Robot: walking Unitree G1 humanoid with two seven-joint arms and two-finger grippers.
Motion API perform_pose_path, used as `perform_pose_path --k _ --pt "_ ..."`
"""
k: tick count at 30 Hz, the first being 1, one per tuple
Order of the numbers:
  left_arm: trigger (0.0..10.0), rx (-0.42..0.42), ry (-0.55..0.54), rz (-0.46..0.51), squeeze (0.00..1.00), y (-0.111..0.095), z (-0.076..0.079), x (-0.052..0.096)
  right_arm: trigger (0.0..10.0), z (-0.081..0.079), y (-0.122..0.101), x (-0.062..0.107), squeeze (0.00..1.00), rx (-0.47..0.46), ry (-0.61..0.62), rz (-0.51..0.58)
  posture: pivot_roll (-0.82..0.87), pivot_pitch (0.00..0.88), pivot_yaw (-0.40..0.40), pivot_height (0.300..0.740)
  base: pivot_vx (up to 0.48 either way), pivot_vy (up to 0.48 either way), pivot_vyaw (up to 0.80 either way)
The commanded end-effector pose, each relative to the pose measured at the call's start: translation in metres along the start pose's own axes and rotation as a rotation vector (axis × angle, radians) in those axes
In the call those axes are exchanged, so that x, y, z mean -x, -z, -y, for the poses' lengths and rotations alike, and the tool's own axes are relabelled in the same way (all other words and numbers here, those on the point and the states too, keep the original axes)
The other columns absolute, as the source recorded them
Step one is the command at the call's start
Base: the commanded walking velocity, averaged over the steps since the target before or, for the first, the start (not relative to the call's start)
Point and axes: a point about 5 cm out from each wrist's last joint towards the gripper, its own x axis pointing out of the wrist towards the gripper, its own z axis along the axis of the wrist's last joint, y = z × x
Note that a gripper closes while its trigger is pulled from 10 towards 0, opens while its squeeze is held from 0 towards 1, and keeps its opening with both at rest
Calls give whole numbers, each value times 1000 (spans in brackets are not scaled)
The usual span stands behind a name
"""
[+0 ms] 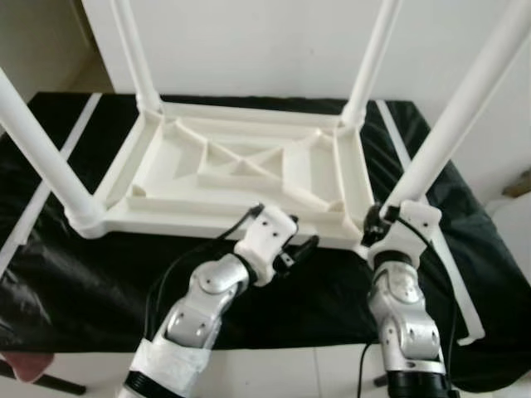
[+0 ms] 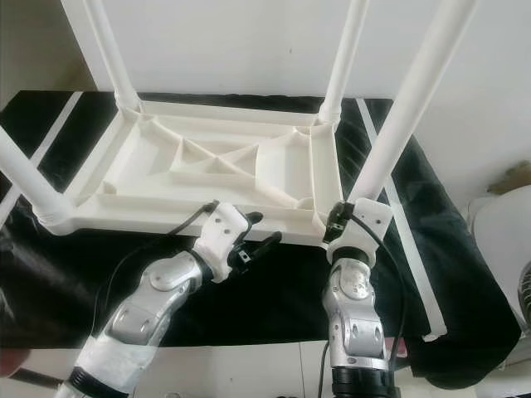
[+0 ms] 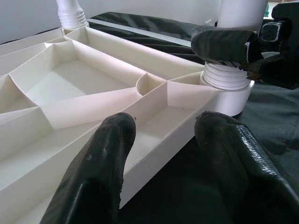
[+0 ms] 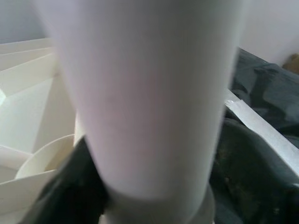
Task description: Building children table
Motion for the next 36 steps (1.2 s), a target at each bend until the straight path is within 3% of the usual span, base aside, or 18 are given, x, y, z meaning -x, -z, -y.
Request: perform_pose_path --k 1,9,13,14,17,18,21,24,33,34,36 --pt "10000 4 -20 5 0 -2 1 0 10000 -2 17 10 1000 -33 19 -79 -118 135 -22 740 0 0 0" --pt "10000 4 -25 3 0 -1 0 2 10000 0 16 10 1000 -46 -42 -72 -115 134 -24 740 0 0 0" --pt "10000 0 -25 5 0 -2 0 0 10000 8 15 10 1000 -58 -149 -52 -119 130 -23 740 0 0 0" --pt "10000 1 -23 7 0 -3 0 0 10000 12 14 8 600 -35 -207 -30 -122 129 -22 740 0 0 0" --pt "10000 1 -21 9 0 -3 0 0 10000 14 12 8 600 -16 -244 -15 -123 128 -22 740 0 0 0" --pt "10000 3 -20 10 0 -3 0 -1 10000 16 12 6 0 -18 -281 -10 -126 129 -21 740 0 0 0" --pt "10000 4 -18 12 0 -4 0 -1 10000 19 10 5 0 11 -321 3 -128 126 -19 740 0 0 0" --pt "10000 4 -12 17 0 -6 -1 -2 10000 29 4 -5 0 95 -467 24 -124 126 -20 740 0 0 0" --pt "10000 4 -13 18 0 -6 -1 -2 10000 36 -1 -13 0 156 -568 31 -117 122 -20 740 0 0 0" --pt "10000 4 -13 19 0 -6 -1 -2 8941 37 -1 -16 0 161 -606 23 -115 119 -21 740 0 0 0" --pt "10000 3 -15 19 0 -6 -2 -1 9216 38 -2 -19 0 201 -658 20 -113 119 -21 740 0 0 0"
